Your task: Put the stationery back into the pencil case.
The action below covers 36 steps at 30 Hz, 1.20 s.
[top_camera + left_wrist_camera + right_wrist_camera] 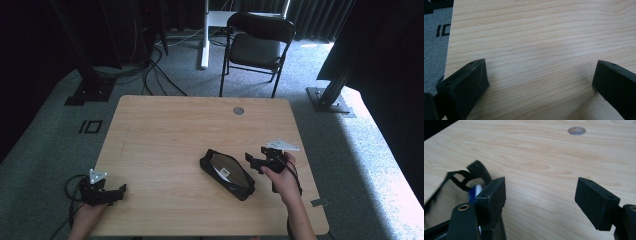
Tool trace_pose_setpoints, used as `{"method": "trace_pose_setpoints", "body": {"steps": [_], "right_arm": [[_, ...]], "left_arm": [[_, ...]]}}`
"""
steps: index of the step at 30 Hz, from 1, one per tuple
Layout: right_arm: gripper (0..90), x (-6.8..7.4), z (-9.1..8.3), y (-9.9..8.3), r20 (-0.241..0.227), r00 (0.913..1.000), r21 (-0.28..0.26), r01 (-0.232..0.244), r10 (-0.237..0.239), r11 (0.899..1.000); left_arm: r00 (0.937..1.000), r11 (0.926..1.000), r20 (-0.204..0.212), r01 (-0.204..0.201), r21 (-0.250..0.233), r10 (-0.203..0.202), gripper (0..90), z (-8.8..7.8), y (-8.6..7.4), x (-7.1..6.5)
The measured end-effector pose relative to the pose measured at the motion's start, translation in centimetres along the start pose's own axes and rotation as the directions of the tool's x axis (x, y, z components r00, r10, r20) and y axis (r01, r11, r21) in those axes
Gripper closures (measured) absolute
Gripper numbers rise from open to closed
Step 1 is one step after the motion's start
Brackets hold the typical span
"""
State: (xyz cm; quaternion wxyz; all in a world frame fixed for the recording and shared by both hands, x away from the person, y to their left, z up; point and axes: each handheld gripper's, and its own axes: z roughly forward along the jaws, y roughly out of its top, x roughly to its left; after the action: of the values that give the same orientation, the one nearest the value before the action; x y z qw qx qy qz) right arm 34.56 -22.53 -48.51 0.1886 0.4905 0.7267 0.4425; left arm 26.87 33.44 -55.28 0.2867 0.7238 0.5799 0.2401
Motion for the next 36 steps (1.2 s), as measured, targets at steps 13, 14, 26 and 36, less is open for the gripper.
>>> {"method": "trace_pose_setpoints", "body": {"steps": [13, 14, 26, 36], "right_arm": [[20.6, -2.0, -0.3, -2.5, 0.077, 0.9953, 0.046, -0.063, 0.059, 0.997], [20.5, -2.2, -0.4, -2.7, 0.086, 0.9936, 0.054, -0.079, 0.074, 0.995], [18.4, -3.7, -0.4, -5.2, 0.244, 0.9655, 0.111, -0.121, 0.091, 0.986], [17.9, -3.9, -1.0, -6.5, 0.312, 0.9428, 0.085, -0.151, 0.117, 0.985]], "left_arm": [[1.0000, 1.0000, 0.000, 0.000, 0.000, 0.000, 0.4, 0.0, 0.0, 0.0], [1.0000, 1.0000, 0.000, 0.000, 0.000, 0.000, 0.4, 0.0, 0.0, 0.0], [1.0000, 1.0000, 0.000, 0.000, 0.000, 0.000, 0.5, 0.0, 0.0, 0.0], [1.0000, 1.0000, 0.000, 0.000, 0.000, 0.000, 0.4, 0.0, 0.0, 0.0]]}}
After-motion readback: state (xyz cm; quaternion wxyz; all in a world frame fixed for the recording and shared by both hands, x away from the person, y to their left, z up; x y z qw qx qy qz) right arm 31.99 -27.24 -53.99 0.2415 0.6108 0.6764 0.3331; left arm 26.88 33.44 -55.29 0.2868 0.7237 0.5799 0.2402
